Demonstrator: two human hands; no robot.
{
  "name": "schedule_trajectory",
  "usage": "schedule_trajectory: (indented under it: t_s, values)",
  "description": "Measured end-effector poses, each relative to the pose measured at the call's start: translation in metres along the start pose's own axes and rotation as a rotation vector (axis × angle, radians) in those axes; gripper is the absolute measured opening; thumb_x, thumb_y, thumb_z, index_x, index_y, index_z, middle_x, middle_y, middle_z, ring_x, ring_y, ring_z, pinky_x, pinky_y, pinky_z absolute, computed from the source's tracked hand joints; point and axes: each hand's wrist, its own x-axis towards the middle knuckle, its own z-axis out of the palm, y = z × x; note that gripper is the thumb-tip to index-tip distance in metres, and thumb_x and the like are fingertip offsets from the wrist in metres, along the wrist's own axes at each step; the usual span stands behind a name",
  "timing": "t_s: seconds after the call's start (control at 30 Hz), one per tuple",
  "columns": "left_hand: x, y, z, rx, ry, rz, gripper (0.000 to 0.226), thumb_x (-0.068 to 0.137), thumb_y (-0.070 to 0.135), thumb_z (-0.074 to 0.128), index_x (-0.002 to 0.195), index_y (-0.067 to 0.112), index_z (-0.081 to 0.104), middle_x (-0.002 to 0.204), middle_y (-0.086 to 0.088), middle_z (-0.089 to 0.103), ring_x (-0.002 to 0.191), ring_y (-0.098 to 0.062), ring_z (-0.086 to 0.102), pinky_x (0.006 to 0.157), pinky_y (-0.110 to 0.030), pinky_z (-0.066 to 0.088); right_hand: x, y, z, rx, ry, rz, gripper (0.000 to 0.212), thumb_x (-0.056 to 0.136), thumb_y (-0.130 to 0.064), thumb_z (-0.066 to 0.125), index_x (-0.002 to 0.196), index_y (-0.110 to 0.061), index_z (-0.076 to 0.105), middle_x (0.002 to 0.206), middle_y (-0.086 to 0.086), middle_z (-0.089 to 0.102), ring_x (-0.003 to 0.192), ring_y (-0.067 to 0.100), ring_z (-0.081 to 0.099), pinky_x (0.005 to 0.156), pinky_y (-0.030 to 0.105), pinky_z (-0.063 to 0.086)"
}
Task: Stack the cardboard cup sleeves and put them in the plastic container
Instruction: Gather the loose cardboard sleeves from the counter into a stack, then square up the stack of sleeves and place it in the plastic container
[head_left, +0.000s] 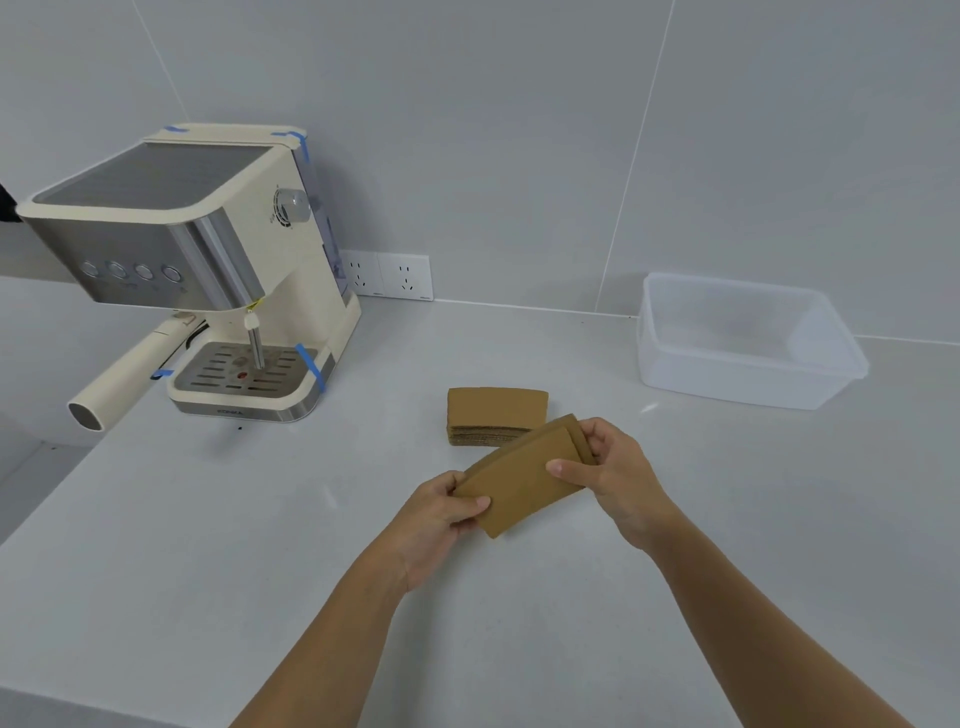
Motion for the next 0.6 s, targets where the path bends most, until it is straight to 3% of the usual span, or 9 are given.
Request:
schedule_trajectory:
  t_s: [0.13,0.2,0.4,0.6]
  values:
    - [0.003,-0.01,0.013,-0.319,0.053,0.051,0.027,0.088,-0.006,0.047,0.114,-0.002,0.052,0.121,-0.016,0.061,0.111,-0.027,0.058,0.093,-0.035,0.047,-0.001,0.009,0.006,-0.047,0.052,-0.017,0.023,0.081,0.003,0.063,0.093,-0.015,0.055,0.093,0.005,0.063,0.086,0.018,0.06,0.076,0.025,0.051]
    - [0.004,-0.012,0.018,-0.354,0.082,0.103,0.032,0.09,-0.007,0.044,0.121,-0.001,0.05,0.123,-0.016,0.06,0.116,-0.027,0.055,0.099,-0.037,0.044,-0.002,0.012,0.011,-0.113,0.066,-0.026,0.022,0.084,-0.001,0.059,0.094,-0.02,0.053,0.096,0.001,0.061,0.091,0.018,0.058,0.08,0.027,0.049]
    - [0.006,-0.012,0.024,-0.23,0.185,0.164,0.032,0.095,-0.003,0.037,0.125,0.003,0.046,0.124,-0.01,0.057,0.119,-0.021,0.052,0.101,-0.033,0.039,-0.002,0.014,0.019,-0.279,0.047,-0.07,0.029,0.091,-0.006,0.048,0.12,-0.014,0.048,0.101,-0.009,0.057,0.089,-0.002,0.053,0.07,0.009,0.042]
    - [0.006,-0.006,0.021,0.018,0.28,0.199,0.026,0.097,0.006,0.038,0.112,0.019,0.054,0.119,-0.004,0.059,0.114,-0.017,0.054,0.1,-0.033,0.042,0.0,0.014,0.017,-0.327,0.072,-0.076,0.032,0.093,-0.01,0.047,0.124,-0.013,0.051,0.114,0.005,0.06,0.1,0.014,0.055,0.078,0.016,0.042]
